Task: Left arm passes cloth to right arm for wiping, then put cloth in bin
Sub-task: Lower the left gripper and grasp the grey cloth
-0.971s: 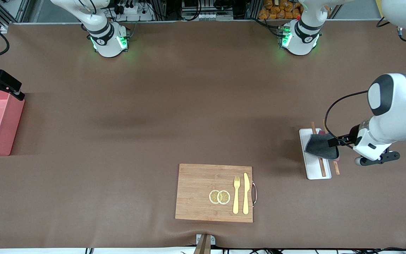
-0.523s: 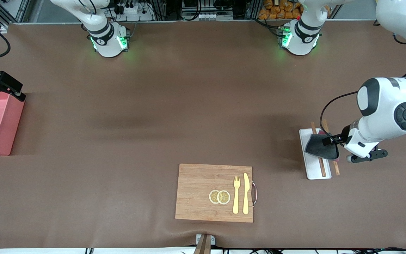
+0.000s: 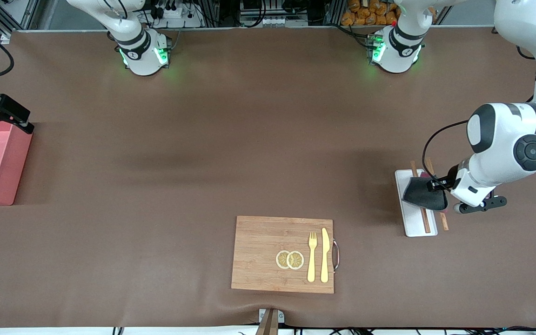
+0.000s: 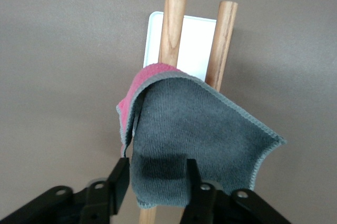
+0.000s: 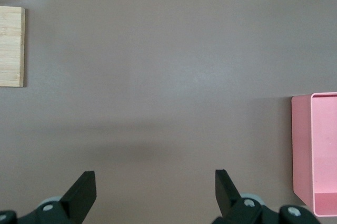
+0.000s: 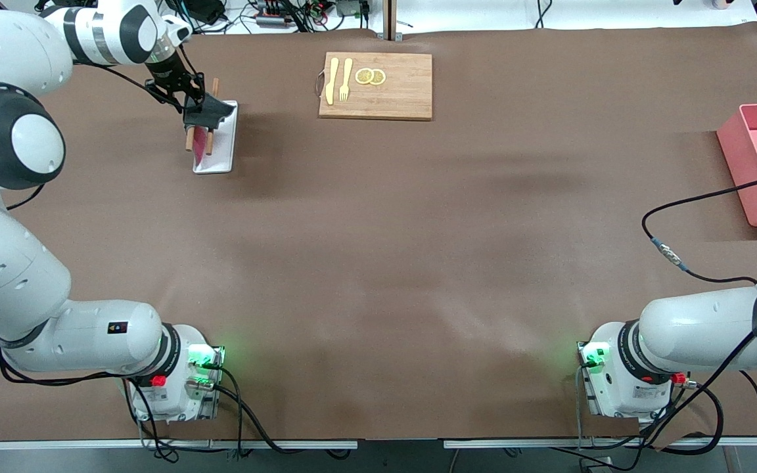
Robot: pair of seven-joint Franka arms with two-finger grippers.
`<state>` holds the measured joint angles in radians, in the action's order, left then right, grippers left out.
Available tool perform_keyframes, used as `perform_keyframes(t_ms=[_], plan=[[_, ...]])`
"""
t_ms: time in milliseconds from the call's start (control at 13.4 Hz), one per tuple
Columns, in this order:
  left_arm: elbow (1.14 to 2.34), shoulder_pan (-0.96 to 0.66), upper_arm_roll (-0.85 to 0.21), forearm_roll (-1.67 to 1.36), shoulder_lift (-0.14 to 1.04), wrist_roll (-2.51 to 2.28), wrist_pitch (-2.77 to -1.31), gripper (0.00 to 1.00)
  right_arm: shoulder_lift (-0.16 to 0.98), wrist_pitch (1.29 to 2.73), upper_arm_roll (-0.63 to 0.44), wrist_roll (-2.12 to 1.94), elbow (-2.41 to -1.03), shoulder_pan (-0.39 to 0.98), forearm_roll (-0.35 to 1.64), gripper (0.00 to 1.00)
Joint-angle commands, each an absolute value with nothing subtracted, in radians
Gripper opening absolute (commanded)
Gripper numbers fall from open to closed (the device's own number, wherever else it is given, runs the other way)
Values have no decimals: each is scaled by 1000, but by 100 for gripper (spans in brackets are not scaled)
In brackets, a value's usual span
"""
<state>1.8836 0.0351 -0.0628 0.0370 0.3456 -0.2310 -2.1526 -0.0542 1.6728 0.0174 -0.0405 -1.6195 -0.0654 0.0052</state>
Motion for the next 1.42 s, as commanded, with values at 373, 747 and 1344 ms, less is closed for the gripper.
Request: perform_keyframes(t_ms=[373, 747, 1344], plan=[[1896, 37, -67, 60, 350, -245, -2184, 16, -46, 1667, 20, -29, -1618, -69, -3, 100], [1893, 37, -67, 60, 359, -245, -2189, 0, -44, 1667, 20, -32, -1618, -71, -3, 100], [1884, 31, -124, 58, 255, -247, -2155, 0, -48, 1634, 18, -15, -1608, -72, 31, 100]])
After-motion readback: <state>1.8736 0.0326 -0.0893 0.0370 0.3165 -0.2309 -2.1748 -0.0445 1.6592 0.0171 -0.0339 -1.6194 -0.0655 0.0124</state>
